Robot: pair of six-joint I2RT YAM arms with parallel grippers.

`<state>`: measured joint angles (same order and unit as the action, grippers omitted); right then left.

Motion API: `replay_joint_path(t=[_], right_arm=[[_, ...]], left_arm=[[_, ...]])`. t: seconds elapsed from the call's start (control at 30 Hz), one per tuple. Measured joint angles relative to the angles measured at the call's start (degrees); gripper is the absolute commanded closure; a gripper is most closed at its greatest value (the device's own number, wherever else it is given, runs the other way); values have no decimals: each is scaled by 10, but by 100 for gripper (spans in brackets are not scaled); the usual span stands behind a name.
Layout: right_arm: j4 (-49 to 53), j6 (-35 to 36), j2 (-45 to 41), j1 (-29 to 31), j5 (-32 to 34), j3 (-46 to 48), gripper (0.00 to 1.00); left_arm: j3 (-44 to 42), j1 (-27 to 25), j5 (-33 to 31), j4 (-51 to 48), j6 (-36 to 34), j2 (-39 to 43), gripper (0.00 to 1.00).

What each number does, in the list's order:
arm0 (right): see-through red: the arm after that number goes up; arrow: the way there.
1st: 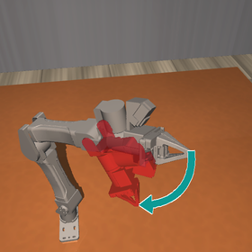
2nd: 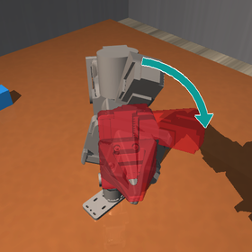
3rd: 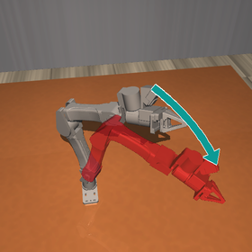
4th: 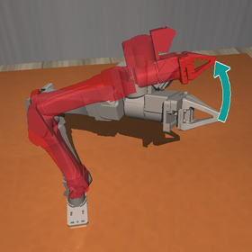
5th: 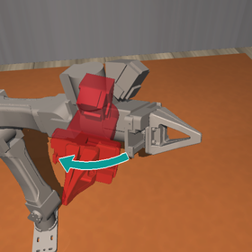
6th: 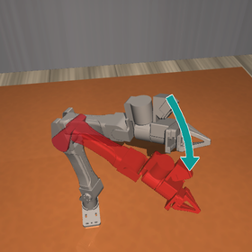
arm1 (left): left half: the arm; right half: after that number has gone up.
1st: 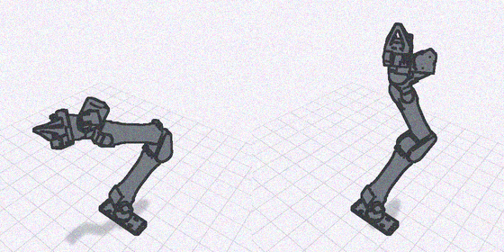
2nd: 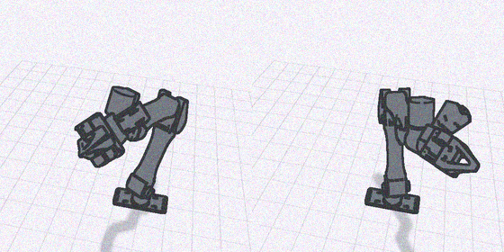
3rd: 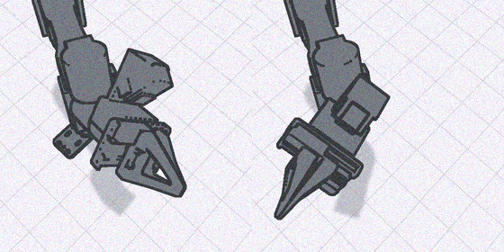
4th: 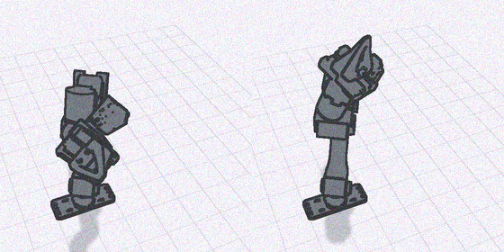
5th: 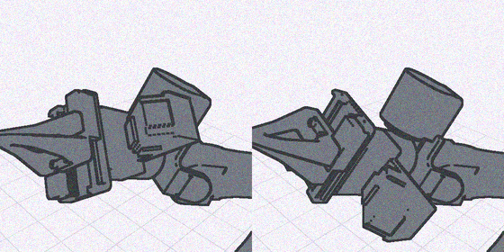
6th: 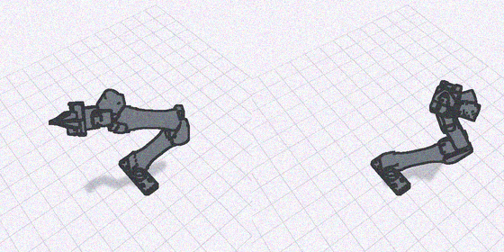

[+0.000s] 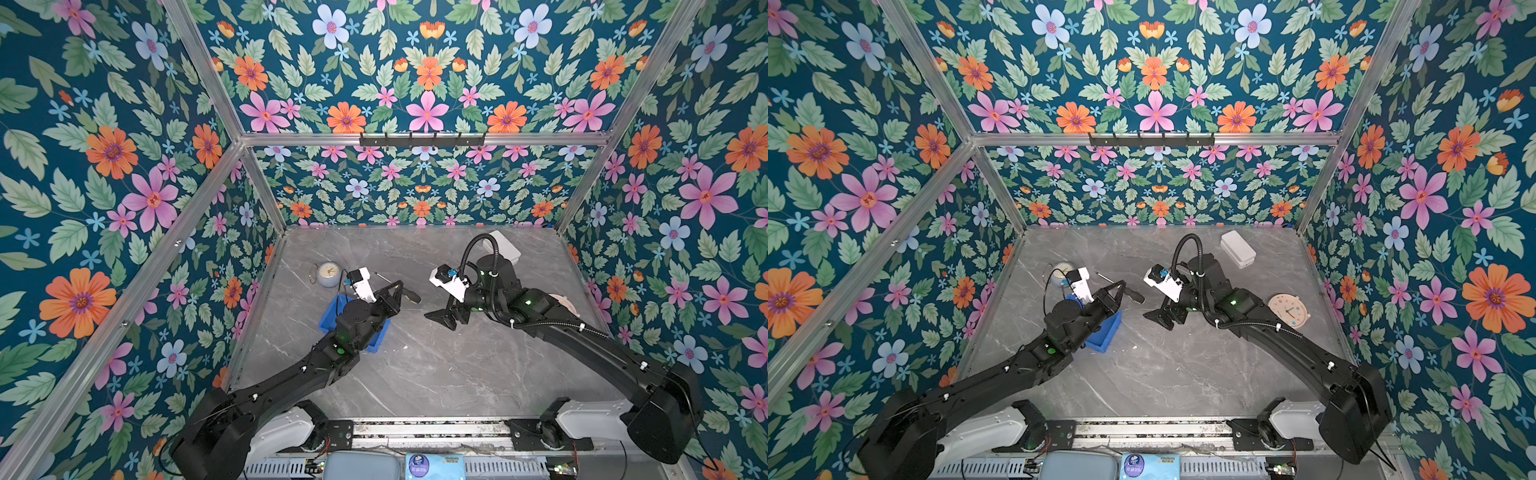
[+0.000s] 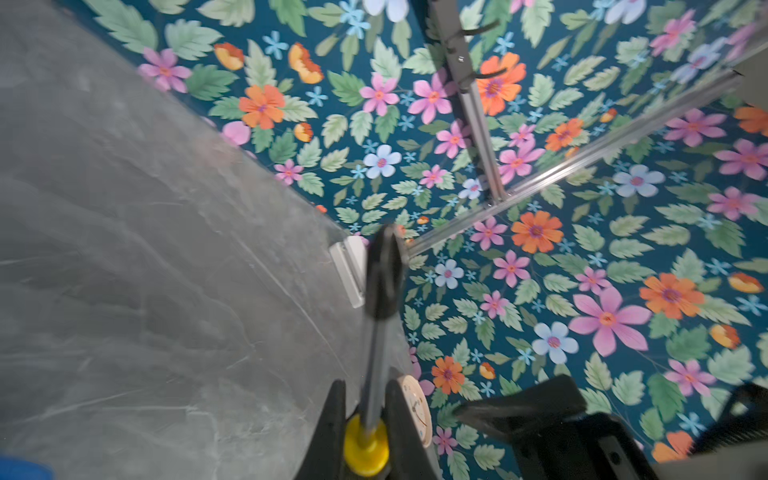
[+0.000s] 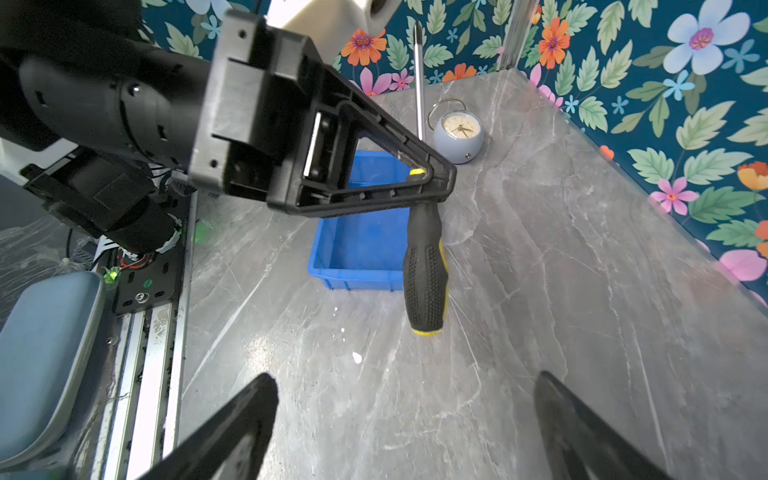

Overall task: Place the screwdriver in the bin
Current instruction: 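Release the screwdriver over the blue bin with the left gripper while the right arm withdraws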

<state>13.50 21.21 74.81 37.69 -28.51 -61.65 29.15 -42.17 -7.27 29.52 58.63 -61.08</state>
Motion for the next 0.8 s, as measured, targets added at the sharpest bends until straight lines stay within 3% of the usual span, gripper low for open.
replay_joint_path(t=[0.13, 0.3, 0.47, 0.8], right_arm=[[-1, 4, 20, 21, -2, -11, 4], [-1, 17, 43, 46, -2, -24, 4], [-1, 23, 53, 56, -7, -35, 4], [-1, 27, 53, 60, -6, -36, 4]], left_arm=[[12, 16, -47, -147, 41, 30, 100], [10, 102, -54, -287, 74, 41, 100], [17, 172, -15, -358, 87, 6, 100], [70, 185, 26, -412, 87, -116, 100]])
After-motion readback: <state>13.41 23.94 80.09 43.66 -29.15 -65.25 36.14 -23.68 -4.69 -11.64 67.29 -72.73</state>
